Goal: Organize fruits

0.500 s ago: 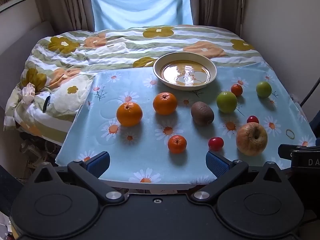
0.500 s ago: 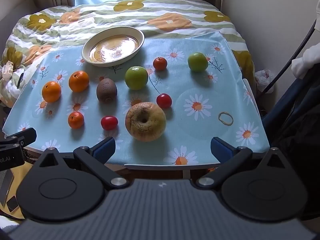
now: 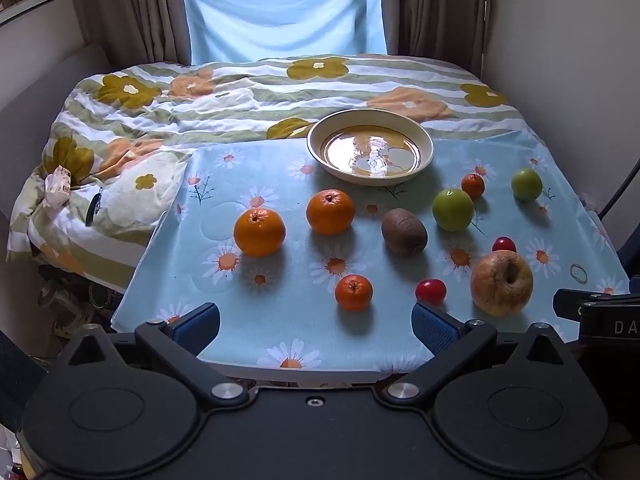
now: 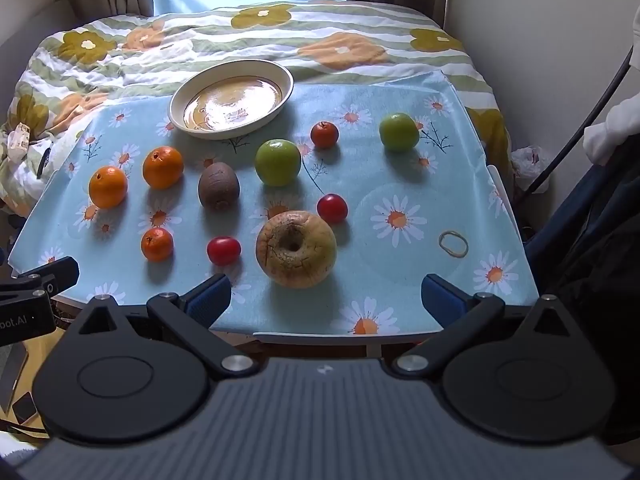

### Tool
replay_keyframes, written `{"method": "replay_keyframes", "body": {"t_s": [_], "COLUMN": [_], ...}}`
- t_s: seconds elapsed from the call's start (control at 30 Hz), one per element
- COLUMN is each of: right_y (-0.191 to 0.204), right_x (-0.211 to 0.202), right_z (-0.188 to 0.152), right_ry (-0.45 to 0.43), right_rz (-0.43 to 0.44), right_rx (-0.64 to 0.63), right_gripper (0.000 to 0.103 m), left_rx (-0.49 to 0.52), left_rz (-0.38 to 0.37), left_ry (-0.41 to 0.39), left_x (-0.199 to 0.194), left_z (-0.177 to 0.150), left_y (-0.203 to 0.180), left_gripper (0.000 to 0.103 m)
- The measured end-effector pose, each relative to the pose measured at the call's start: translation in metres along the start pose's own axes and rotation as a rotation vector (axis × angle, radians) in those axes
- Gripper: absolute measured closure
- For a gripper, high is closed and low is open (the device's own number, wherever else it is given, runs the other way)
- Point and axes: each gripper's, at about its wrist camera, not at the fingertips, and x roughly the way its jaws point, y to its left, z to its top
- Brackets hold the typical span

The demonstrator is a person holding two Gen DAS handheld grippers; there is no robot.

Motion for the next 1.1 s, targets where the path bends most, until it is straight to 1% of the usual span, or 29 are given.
{"method": "replay_keyframes", "body": {"t_s": [0.4,0.47,1.1], "right_y": [0.002,0.0022,0.0041], "right_x": [0.0017,0.0018,0.0022], "right_z": [0.0003,0.0005,0.0012], "right_ry": [0.004,0.004,0.004], "right_rz": [-0.004,-0.005,-0.007], "right_rx": [-0.005,-0.005,-0.007], "right_gripper": [0.0,0.0,0.0], "left_rx": [-0.005,-0.007,-0.01], "left_rz": [-0.005,-0.004,-0.007], "left_ry": [0.005,0.004,0.0], "left_x": [-0.003,0.0029,0.0042], "left_z": [0.0032,-0.0007,0.0007], "left_y": [0.0066,0.0033,0.004], "left_gripper": [0.0,0.0,0.0]}}
